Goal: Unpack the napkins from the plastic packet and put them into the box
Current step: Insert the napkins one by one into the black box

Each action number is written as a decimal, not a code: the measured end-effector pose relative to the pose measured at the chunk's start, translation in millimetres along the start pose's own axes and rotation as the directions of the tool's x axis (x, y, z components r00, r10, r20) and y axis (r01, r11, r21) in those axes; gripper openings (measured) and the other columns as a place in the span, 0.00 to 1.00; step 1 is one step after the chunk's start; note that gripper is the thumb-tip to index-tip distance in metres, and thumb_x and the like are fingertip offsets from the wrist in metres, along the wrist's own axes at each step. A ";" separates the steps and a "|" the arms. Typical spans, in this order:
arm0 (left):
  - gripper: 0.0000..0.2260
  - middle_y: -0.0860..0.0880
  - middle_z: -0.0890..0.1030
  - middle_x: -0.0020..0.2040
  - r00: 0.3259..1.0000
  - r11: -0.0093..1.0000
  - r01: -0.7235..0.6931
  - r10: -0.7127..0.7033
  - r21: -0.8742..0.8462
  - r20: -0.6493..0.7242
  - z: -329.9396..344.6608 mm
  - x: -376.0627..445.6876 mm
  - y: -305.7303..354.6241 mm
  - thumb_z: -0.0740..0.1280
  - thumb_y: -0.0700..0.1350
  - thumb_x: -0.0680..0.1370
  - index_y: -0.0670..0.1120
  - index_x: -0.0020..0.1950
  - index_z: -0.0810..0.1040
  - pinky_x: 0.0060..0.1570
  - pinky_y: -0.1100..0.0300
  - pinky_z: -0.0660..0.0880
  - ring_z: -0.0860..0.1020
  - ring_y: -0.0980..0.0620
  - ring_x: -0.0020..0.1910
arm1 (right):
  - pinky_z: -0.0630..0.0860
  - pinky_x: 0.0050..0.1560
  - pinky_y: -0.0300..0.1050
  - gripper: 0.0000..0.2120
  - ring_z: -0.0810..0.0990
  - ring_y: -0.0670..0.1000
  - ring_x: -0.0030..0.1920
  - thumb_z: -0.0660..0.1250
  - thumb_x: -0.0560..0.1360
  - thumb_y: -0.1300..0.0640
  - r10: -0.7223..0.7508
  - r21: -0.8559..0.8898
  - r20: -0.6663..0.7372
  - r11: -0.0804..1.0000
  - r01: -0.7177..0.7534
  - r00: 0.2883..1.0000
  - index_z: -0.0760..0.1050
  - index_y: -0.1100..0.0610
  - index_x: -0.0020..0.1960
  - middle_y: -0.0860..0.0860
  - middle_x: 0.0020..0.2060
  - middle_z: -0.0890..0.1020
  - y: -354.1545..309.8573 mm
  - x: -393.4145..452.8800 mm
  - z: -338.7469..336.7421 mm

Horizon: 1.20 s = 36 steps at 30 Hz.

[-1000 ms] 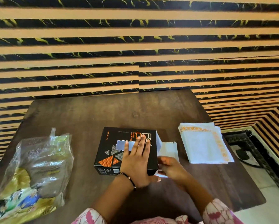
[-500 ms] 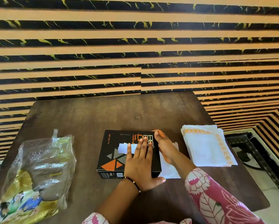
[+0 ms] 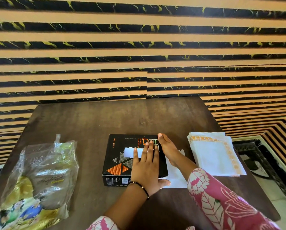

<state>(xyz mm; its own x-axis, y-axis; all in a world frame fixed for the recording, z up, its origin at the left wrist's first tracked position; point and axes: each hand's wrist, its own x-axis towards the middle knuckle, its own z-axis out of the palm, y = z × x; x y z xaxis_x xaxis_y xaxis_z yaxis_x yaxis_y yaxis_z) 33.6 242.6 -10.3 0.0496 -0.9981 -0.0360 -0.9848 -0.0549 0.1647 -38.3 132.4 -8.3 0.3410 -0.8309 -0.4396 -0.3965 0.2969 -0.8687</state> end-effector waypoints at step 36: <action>0.35 0.44 0.69 0.71 0.957 0.985 0.098 -0.133 -0.145 -0.257 -16.2 42.9 71.0 0.46 0.70 0.72 0.47 0.63 0.74 0.69 0.46 0.51 0.59 0.43 0.73 | 0.46 0.72 0.57 0.55 0.61 0.61 0.72 0.65 0.56 0.28 -0.327 -0.949 0.204 0.165 0.269 0.923 0.54 0.55 0.74 0.54 0.73 0.62 141.9 -33.2 -202.6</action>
<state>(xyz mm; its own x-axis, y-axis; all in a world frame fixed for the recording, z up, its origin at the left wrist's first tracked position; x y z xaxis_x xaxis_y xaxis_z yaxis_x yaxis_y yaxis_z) -31.5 195.4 15.7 0.2213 -0.9551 0.1971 -0.9406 -0.1556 0.3017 -278.6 106.7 -70.7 0.6184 -0.7677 -0.1681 -0.7828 -0.6207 -0.0452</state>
